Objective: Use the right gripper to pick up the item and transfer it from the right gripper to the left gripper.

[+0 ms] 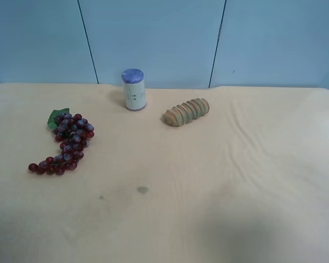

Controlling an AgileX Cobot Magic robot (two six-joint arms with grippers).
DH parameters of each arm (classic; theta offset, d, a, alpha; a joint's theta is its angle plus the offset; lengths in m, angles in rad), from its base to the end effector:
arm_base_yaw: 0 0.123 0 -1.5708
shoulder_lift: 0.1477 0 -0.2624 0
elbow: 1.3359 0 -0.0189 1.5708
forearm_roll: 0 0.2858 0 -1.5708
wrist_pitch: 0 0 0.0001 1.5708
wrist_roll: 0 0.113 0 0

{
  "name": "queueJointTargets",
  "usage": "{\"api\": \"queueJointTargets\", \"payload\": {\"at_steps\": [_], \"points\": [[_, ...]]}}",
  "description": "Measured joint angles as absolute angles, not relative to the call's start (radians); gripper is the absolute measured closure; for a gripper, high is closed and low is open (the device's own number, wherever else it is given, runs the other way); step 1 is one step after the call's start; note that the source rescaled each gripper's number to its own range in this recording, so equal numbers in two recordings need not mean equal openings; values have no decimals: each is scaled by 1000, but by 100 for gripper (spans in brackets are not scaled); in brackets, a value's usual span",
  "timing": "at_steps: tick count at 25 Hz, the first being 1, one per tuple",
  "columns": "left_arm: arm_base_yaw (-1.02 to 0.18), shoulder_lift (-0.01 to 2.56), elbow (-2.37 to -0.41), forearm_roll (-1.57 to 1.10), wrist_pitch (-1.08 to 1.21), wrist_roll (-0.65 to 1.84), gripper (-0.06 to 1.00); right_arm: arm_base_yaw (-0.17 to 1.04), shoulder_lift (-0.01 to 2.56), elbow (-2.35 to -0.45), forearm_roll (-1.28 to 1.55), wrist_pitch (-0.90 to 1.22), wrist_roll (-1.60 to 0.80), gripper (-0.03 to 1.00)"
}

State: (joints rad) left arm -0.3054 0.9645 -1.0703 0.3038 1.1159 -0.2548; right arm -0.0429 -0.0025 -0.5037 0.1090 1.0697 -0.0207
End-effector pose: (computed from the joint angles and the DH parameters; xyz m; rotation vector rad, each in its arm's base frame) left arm 0.2265 -0.0396 0.3461 0.1129 2.4324 0.1486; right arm 0.0672 0.0079 0.2850 0.0167 2.0434 0.0907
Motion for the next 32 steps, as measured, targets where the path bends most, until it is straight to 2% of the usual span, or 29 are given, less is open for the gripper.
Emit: {"api": "queueJointTargets", "payload": {"at_steps": [11, 15, 18, 28, 32], "points": [[-305, 597, -956, 200, 1216, -242, 20, -43, -3, -504, 109, 1070, -21, -3], [-305, 500, -911, 144, 1218, -195, 10, -43, -3, -504, 109, 1070, -21, -3], [-305, 455, -861, 83, 1219, -172, 4, -43, -3, -504, 109, 1070, -21, -3], [-305, 417, -570, 24, 1207, -145, 4, -43, -3, -504, 109, 1070, -21, -3], [-305, 414, -543, 13, 1123, -91, 4, -43, -3, -504, 109, 1070, -21, -3]]}}
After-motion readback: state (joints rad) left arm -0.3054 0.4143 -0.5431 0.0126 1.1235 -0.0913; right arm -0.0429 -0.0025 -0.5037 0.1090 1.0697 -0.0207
